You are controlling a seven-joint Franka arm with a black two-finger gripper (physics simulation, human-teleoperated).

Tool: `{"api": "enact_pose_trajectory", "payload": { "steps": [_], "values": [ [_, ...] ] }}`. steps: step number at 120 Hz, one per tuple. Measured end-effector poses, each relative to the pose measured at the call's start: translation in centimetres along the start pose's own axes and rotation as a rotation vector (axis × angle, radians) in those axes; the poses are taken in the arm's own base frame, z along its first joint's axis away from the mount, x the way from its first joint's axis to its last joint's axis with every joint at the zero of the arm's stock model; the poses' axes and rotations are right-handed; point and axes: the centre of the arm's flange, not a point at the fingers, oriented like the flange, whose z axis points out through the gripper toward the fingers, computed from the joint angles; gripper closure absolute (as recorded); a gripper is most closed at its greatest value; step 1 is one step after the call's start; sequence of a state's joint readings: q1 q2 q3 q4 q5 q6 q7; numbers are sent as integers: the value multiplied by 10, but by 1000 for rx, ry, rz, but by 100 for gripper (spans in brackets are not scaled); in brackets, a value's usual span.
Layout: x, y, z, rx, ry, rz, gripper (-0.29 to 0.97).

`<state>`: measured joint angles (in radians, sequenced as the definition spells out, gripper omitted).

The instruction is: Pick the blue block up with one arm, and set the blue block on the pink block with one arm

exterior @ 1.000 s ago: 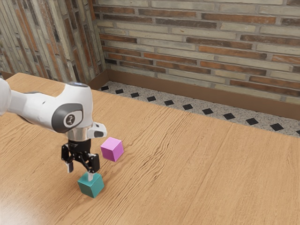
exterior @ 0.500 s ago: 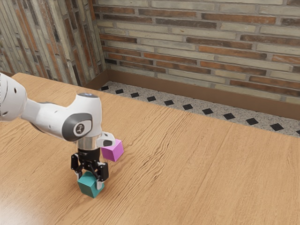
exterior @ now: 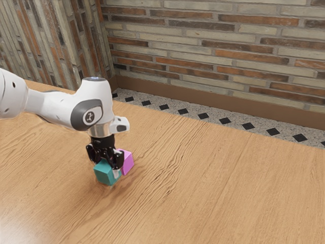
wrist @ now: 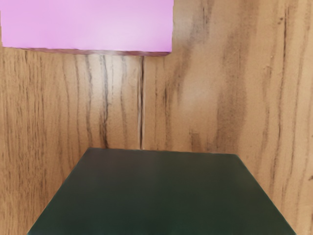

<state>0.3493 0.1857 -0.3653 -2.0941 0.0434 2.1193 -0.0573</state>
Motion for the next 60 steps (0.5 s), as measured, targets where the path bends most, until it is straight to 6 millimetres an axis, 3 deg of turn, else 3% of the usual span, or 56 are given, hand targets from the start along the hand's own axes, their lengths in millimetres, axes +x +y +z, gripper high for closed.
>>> {"api": "enact_pose_trajectory", "payload": {
  "steps": [28,60],
  "values": [
    [43,-16,-21,-35,21,33,32],
    [70,-27,-15,-49,-4,79,32]
  ]
}}
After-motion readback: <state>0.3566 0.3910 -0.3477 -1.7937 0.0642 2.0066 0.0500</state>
